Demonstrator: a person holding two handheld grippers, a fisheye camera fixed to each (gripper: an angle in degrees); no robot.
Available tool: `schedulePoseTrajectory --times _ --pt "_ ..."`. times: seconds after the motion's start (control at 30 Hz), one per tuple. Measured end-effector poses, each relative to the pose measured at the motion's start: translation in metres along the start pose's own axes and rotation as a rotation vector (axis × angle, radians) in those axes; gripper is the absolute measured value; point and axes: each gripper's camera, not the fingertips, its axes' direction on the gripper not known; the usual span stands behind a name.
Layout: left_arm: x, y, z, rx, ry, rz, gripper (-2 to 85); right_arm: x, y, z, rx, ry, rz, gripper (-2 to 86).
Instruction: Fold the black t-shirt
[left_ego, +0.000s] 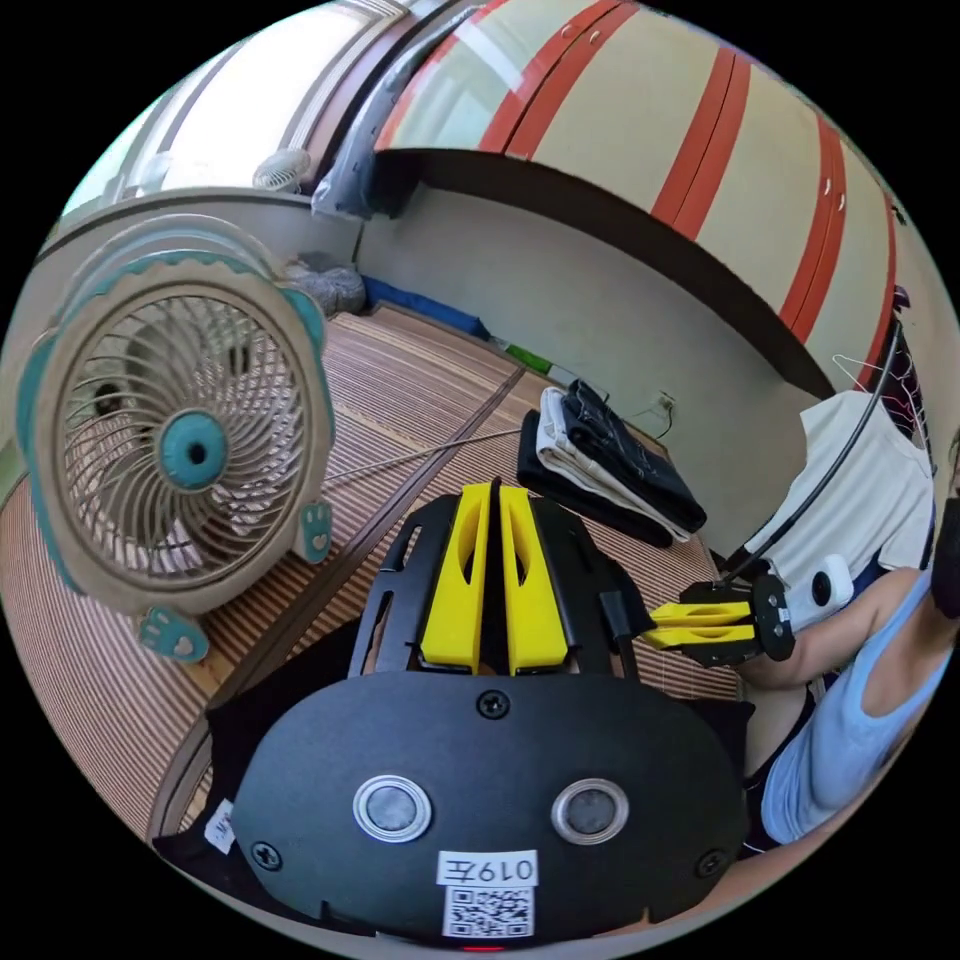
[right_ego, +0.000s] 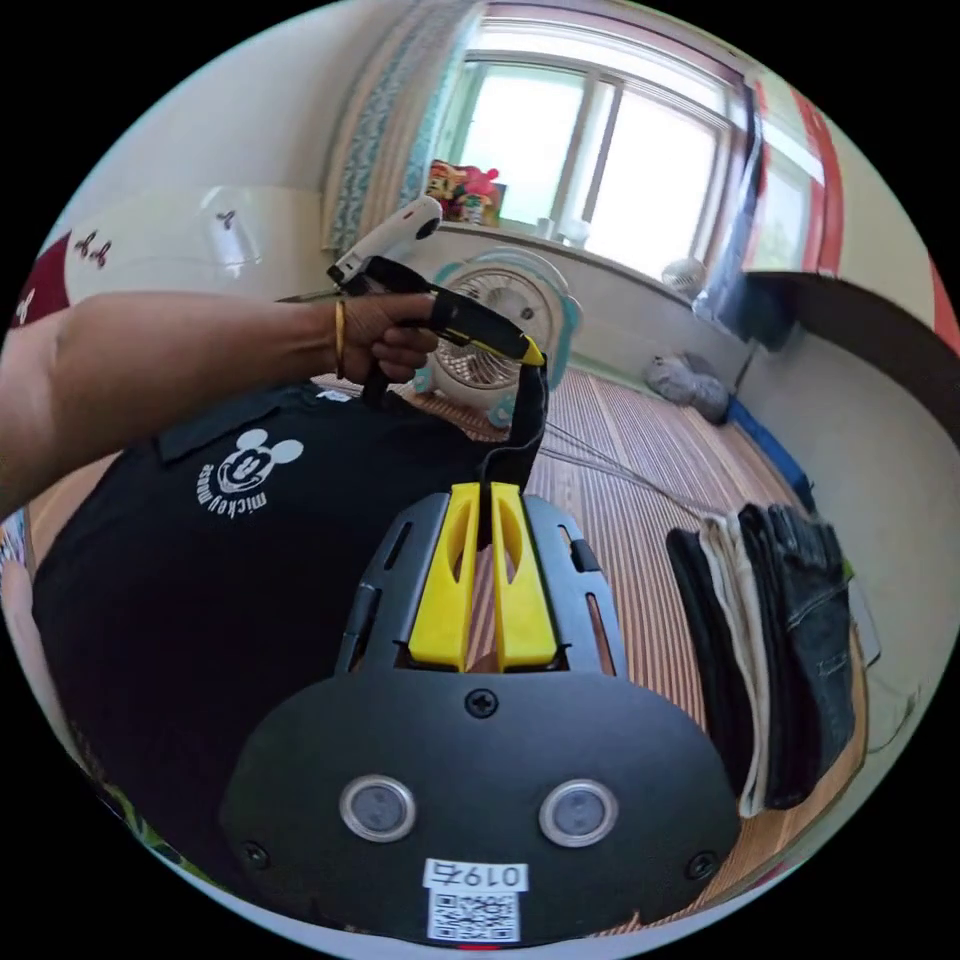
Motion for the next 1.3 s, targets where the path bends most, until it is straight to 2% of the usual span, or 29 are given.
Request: schedulePoseTrajectory --times 0.17,0.43,0.63,0.73,0.9,1.07,1.2,1.3 --pt "-0.013 0.06 -0.086 0.119 -0.081 -0.028 0.7 -0.101 -0.02 0.005 -0.014 0.087 -0.249 0.2" --pt "-0.035 0.13 -0.159 0.127 -0.162 -0.13 1.3 -0.201 -0.043 0.035 -0.133 0.061 -0.449 -0.5" --pt "-0.049 0.165 -0.185 -0.003 -0.221 -0.209 1.2 -0.264 -0.033 0.054 -0.195 0.058 -0.605 0.7" --pt "-0.06 0.186 -0.203 -0.03 -0.231 -0.298 1.0 -0.283 -0.027 0.053 -0.209 0.008 -0.638 5.6" --pt "-0.054 0.203 -0.239 0.033 -0.264 -0.328 0.8 -0.28 -0.023 0.04 -0.165 -0.022 -0.558 8.0" --pt "-0.017 0.191 -0.23 -0.052 -0.232 -0.234 0.7 -0.255 -0.034 0.04 -0.145 -0.152 -0.297 7.1" --pt "0.001 0.189 -0.214 -0.138 -0.368 -0.226 0.7 -0.276 -0.038 0.044 -0.134 -0.093 -0.239 7.5" --pt "-0.001 0.192 -0.209 -0.133 -0.432 -0.286 0.8 -0.299 -0.04 0.056 -0.18 -0.025 -0.183 7.6"
